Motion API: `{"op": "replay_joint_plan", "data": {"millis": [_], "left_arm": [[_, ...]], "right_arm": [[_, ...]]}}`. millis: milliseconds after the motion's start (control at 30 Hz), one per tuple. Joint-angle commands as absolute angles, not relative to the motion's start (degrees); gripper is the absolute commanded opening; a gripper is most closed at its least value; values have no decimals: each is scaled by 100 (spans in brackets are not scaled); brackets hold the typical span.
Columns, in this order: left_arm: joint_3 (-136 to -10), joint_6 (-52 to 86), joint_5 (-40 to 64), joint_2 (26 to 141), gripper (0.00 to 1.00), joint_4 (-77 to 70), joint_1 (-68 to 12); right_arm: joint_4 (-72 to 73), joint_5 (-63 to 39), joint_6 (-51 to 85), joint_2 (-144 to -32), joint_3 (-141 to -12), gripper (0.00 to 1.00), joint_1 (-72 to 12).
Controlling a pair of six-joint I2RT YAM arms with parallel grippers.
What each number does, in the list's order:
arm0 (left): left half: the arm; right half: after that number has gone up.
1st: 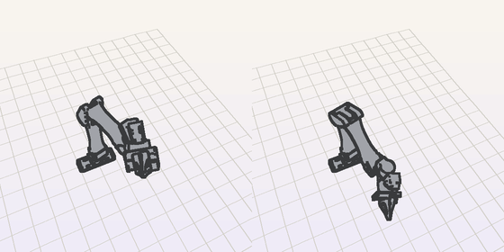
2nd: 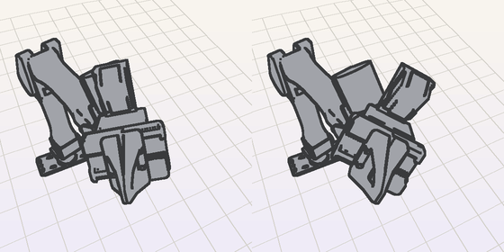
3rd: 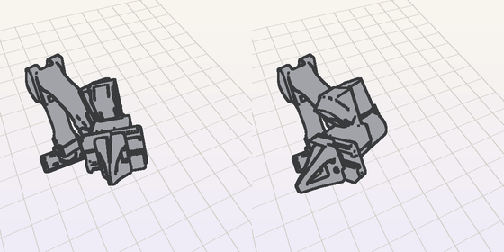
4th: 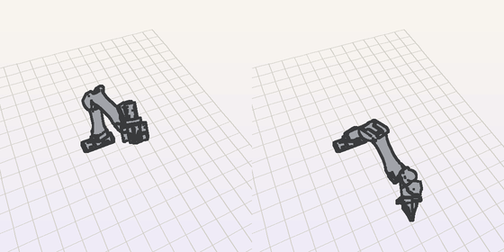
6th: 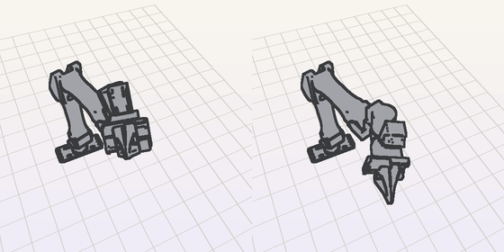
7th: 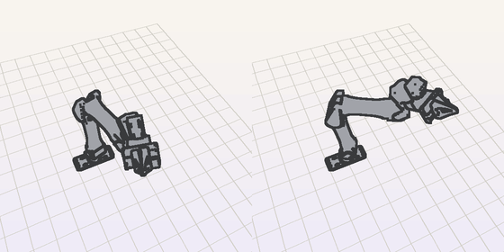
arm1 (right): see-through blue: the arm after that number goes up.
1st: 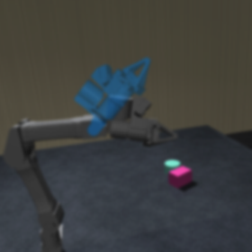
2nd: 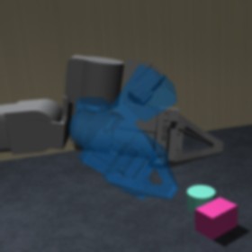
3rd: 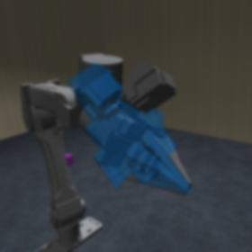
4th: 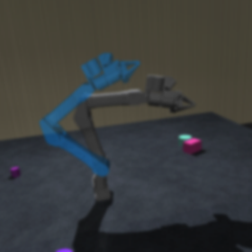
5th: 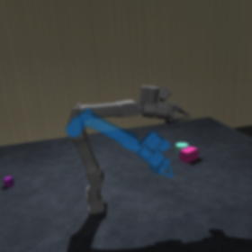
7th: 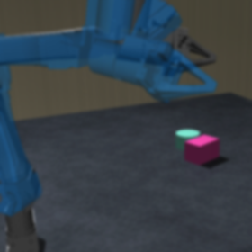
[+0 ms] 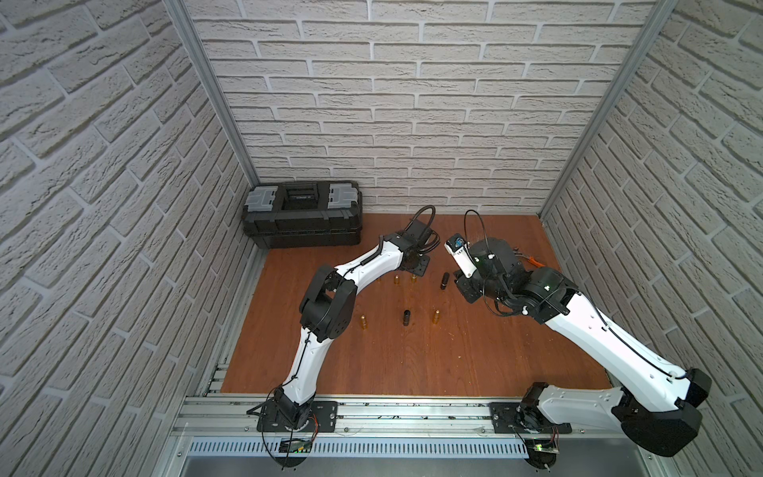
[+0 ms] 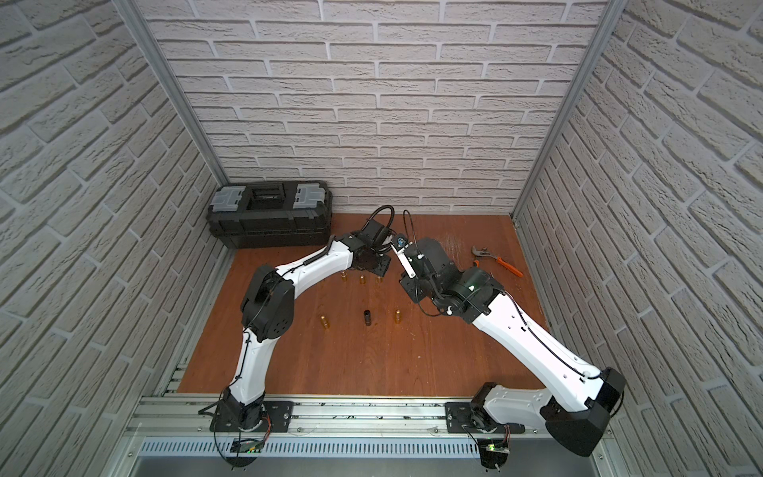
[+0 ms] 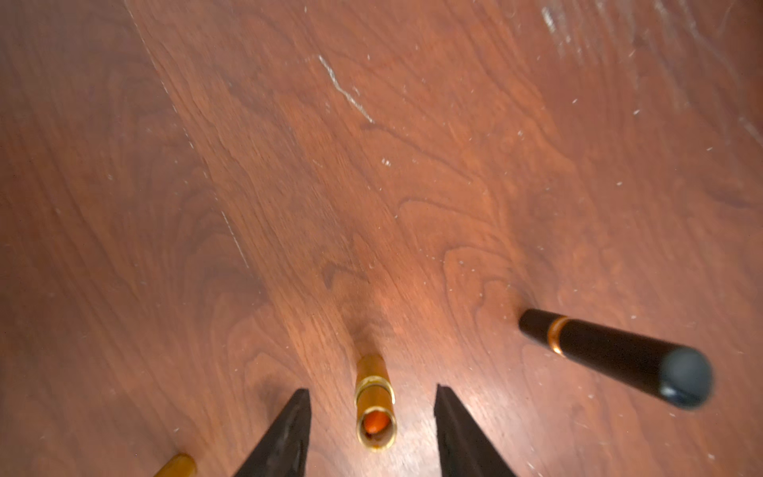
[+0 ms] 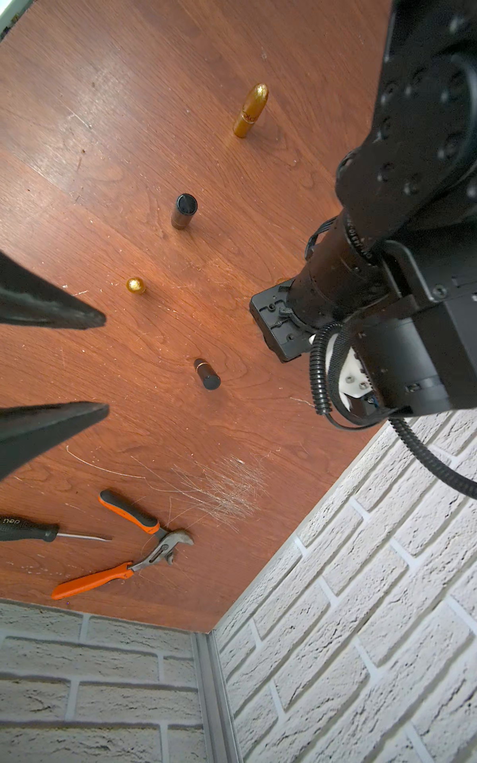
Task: Open the lipstick cap
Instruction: Place the lipstick at the center of the board, then pick up the lipstick at the center of the board.
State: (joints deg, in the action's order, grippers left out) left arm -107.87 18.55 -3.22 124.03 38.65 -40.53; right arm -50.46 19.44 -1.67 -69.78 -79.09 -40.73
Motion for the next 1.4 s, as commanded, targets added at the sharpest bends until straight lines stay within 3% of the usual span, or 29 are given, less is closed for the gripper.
{"op": "replay_joint_plan", "data": {"millis": [0, 300, 733, 933, 1367], "left_arm": [[-11444, 1846, -43, 12211, 51, 4766, -4034], [-12398, 1780, 703, 12373, 55, 5715, -4362], [-13663, 1564, 204, 13472, 56, 6082, -5086], [-13731, 1582, -279, 13723, 56, 5990, -5089], [-13732, 1494, -117, 14070, 54, 5815, -5008]], "right_arm": [[-5100, 1986, -60, -6791, -8086, 32, -4091], [-5272, 2121, -119, -6143, -8199, 32, -4087], [-5625, 2209, 60, -5459, -8021, 31, -4087], [-5616, 2174, 101, -5417, -7943, 31, -4087], [-5668, 2211, 38, -5568, -8007, 31, -4087]]}}
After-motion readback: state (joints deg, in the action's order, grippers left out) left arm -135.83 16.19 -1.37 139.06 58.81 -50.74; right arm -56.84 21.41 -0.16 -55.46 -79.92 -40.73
